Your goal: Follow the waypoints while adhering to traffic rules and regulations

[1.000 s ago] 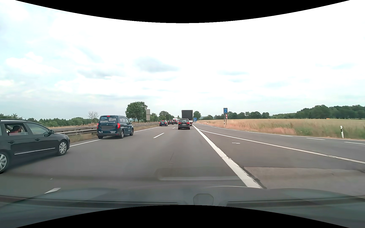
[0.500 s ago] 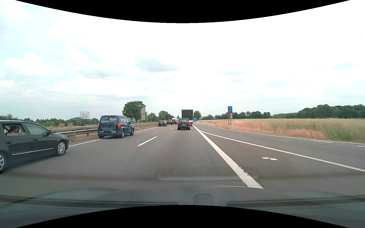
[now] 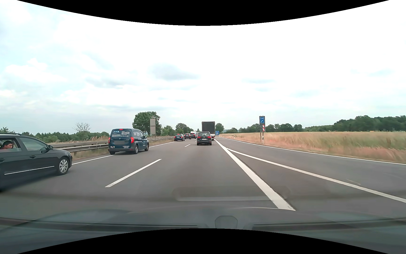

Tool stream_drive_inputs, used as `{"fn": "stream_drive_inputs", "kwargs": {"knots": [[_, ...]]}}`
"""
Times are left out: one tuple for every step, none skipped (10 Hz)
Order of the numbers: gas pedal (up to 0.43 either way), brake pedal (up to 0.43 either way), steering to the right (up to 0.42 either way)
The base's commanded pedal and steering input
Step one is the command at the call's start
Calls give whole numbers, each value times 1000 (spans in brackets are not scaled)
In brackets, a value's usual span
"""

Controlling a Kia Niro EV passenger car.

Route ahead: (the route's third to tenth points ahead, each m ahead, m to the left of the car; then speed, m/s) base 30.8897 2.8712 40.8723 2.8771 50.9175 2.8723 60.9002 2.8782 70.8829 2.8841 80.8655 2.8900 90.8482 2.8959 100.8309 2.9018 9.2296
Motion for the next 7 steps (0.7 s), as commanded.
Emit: {"fn": "stream_drive_inputs", "kwargs": {"knots": [[0, 0, -3], [0, 0, -3], [0, 0, -3], [0, 0, -3], [0, 0, -3], [0, 0, -3], [0, 0, -3]]}}
